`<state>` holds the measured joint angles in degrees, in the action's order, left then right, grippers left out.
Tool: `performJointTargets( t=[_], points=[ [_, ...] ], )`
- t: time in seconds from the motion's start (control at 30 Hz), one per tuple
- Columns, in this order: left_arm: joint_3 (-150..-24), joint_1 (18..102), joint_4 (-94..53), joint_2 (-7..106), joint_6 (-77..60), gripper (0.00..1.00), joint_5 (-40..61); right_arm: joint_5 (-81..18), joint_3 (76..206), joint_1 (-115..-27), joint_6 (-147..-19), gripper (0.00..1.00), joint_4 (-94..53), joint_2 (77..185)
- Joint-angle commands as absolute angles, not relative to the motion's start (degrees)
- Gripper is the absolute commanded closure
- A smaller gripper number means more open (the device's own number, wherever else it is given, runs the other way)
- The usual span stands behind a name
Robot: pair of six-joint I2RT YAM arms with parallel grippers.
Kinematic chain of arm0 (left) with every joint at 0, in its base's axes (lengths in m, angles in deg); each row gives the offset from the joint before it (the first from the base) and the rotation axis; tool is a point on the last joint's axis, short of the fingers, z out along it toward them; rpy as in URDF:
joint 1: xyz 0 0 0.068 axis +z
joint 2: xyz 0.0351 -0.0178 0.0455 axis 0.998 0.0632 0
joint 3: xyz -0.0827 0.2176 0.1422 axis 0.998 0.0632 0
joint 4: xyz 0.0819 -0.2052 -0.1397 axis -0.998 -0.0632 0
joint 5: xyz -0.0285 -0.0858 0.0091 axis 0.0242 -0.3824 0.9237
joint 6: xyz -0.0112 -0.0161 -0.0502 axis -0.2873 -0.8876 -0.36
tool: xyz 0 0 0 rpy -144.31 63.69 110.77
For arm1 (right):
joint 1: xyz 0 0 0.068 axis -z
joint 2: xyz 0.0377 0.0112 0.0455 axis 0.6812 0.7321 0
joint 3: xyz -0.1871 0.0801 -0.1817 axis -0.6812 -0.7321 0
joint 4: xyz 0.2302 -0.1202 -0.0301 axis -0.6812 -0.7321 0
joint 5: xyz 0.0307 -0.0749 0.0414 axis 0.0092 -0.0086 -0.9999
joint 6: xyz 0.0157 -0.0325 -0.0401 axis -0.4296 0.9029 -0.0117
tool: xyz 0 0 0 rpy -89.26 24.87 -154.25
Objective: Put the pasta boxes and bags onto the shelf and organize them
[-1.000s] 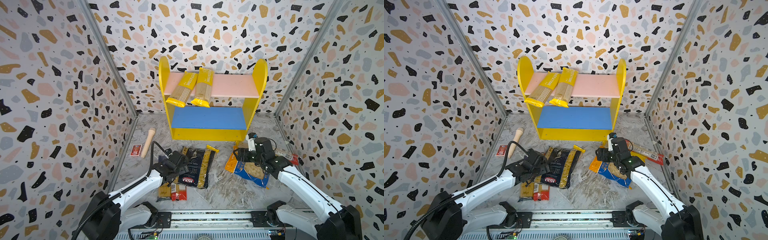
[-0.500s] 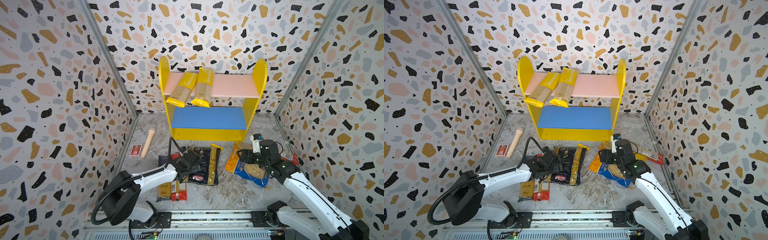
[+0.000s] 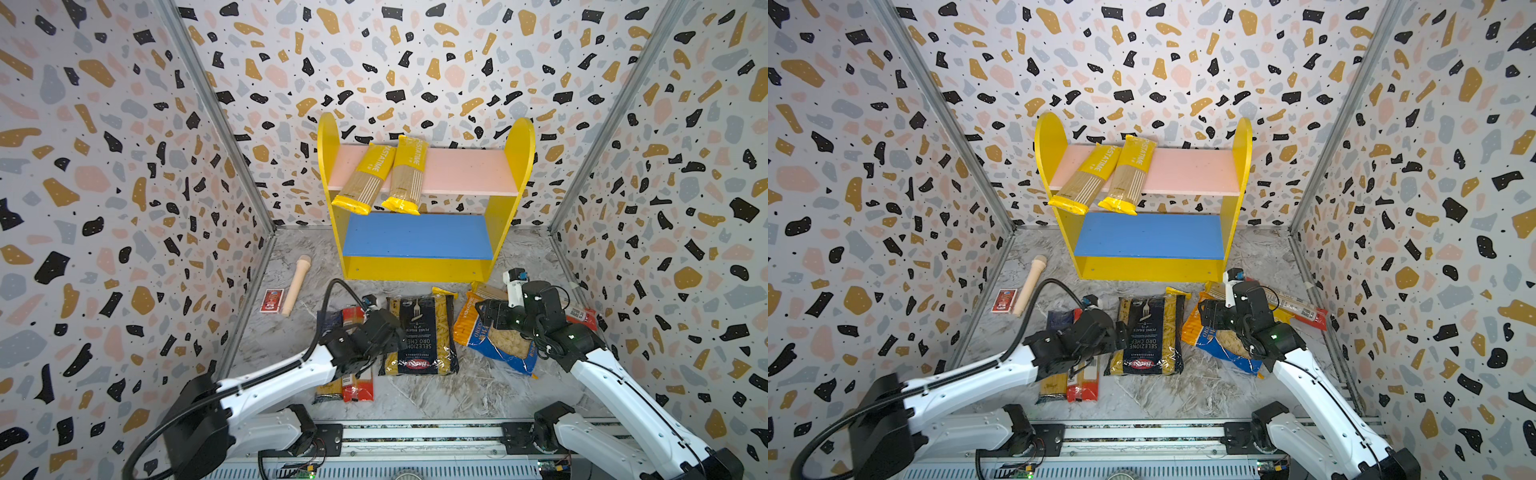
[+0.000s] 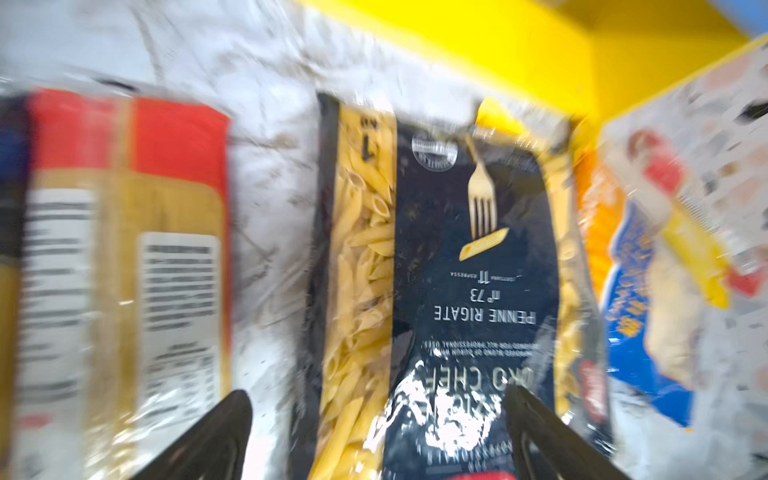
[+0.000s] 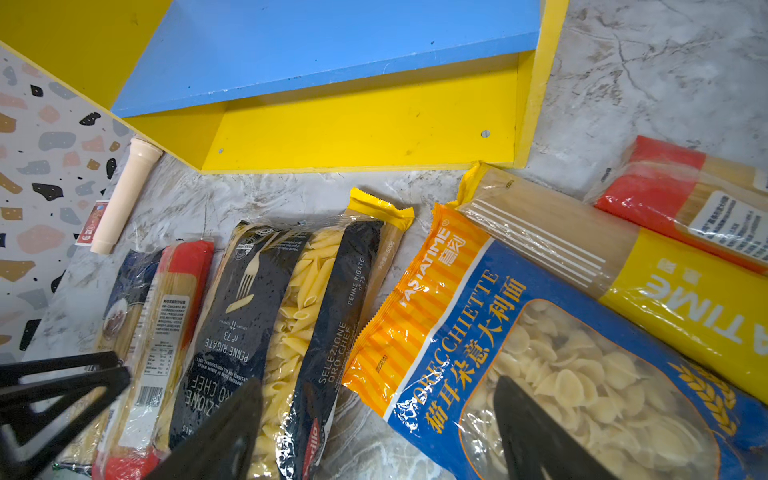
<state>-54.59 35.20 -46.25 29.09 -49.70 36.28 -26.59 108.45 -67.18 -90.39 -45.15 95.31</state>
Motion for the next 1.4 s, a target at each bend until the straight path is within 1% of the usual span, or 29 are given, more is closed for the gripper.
performJointTargets(
  t=[0.0,0.1,0.23,0.37,0.57,0.87,1.2,1.37],
  points=[
    [-49.0,35.1,-51.5,25.2,-53.4,0.04,39.3,-26.4,110.5,-69.3,-89.1,0.09,-45.7,95.2],
    [-44.5,35.1,-51.0,23.7,-55.7,0.05,37.1,-24.3,111.0,-72.1,-89.1,0.06,-45.9,94.2],
    [-41.6,35.1,-51.6,21.7,-56.7,0.05,38.3,-22.7,111.1,-74.9,-89.4,0.05,-46.7,93.5],
    [-40.6,35.0,-54.1,21.1,-56.8,0.05,40.1,-22.1,109.6,-75.8,-90.1,0.05,-46.9,92.3],
    [-35.8,35.0,-48.4,22.4,-58.1,0.06,36.9,-21.8,107.8,-75.9,-90.5,0.05,-47.2,90.8],
    [-35.9,34.6,-49.2,28.1,-56.7,0.06,38.3,-21.4,106.2,-75.8,-90.5,0.05,-46.9,89.4],
    [-35.1,32.6,-41.7,41.8,-55.8,0.05,36.0,-21.6,105.6,-75.8,-90.4,0.05,-46.7,88.4],
    [-31.7,31.8,-37.3,45.5,-56.7,0.08,34.2,-21.8,106.1,-75.8,-90.3,0.05,-47.2,87.5]
  ],
)
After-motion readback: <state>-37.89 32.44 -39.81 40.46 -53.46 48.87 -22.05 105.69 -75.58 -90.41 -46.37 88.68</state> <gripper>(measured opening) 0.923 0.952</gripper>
